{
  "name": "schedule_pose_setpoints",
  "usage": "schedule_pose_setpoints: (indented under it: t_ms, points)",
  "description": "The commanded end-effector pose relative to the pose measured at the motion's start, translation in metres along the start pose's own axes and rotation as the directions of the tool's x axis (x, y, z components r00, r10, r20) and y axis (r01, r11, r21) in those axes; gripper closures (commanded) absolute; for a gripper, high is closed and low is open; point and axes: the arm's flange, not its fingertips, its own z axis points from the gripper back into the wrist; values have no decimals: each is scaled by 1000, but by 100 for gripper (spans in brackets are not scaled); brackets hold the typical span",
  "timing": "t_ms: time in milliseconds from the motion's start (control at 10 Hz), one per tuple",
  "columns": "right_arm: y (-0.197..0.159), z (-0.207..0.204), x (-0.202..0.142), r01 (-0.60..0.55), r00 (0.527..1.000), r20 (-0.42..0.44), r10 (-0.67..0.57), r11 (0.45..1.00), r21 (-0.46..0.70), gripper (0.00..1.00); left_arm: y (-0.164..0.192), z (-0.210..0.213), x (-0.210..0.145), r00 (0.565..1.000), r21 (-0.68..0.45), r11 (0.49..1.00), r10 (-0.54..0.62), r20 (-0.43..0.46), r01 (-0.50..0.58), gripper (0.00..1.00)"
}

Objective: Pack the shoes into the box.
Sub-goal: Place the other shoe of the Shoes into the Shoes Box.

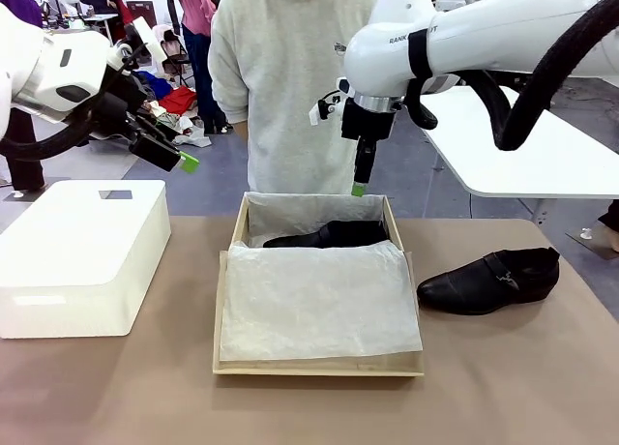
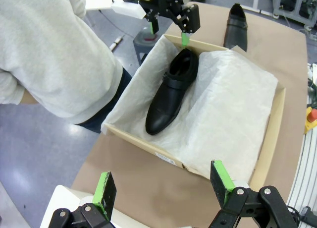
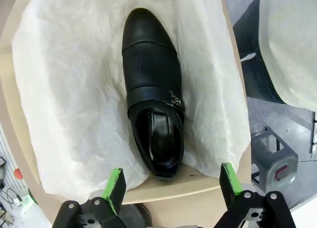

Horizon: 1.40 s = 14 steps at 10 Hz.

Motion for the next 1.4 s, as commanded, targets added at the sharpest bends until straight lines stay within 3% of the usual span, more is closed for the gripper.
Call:
schedule_pose_setpoints:
  t_ms: [0,200,400,1000,1300]
  points:
    - [-2,-3,5,-5,1000,5,5,1000,3,0,1,0,0,1000,-8,1000,4,8,-4,0]
    - [1,-4,2,-3,1000,-1,3,1000,5,0,1,0,0,1000,-8,1000,4,8,-4,0]
    - [-1,29,-25,-51,998,-26,50,998,-28,0,1,0,0,1000,-8,1000,4,8,-4,0]
    - [-1,71,-130,-111,991,-92,97,982,-153,0,1,0,0,1000,-8,1000,4,8,-4,0]
    - [-2,73,-182,-92,991,-111,71,977,-191,0,1,0,0,1000,-8,1000,4,8,-4,0]
